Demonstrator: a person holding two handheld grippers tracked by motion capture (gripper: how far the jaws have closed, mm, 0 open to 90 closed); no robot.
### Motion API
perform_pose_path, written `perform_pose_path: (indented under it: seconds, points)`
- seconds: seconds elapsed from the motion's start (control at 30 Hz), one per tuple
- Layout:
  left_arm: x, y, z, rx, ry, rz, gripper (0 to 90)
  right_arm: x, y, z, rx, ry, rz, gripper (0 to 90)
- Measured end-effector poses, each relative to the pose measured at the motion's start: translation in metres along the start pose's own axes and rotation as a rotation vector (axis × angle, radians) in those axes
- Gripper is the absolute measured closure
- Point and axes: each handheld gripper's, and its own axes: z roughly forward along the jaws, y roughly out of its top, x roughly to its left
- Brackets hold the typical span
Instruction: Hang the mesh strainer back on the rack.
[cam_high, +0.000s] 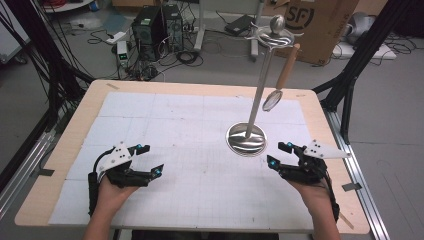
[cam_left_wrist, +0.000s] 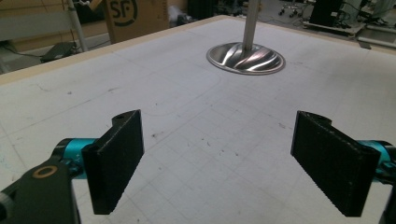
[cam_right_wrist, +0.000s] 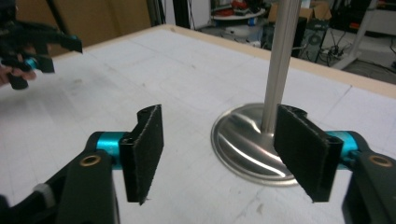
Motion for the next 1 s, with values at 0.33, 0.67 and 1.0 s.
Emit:
perform_pose_path:
  seconds: [0.33, 0.67, 1.0]
  points:
    - [0.0, 0.0, 0.002, 0.005, -0.003, 0.002, 17.7, -0.002, -0.018, 0.005, 0.04, 0.006, 0.011, 30.9]
    - [0.0, -0.001, 0.006, 0.006, -0.006, -0.005, 17.7, -0.003, -0.026, 0.016, 0.058, 0.033, 0.017, 28.9]
    - [-0.002, 0.0, 0.011, 0.015, -0.013, 0.003, 17.7, 0.002, -0.026, 0.02, 0.056, 0.05, 0.006, 25.5]
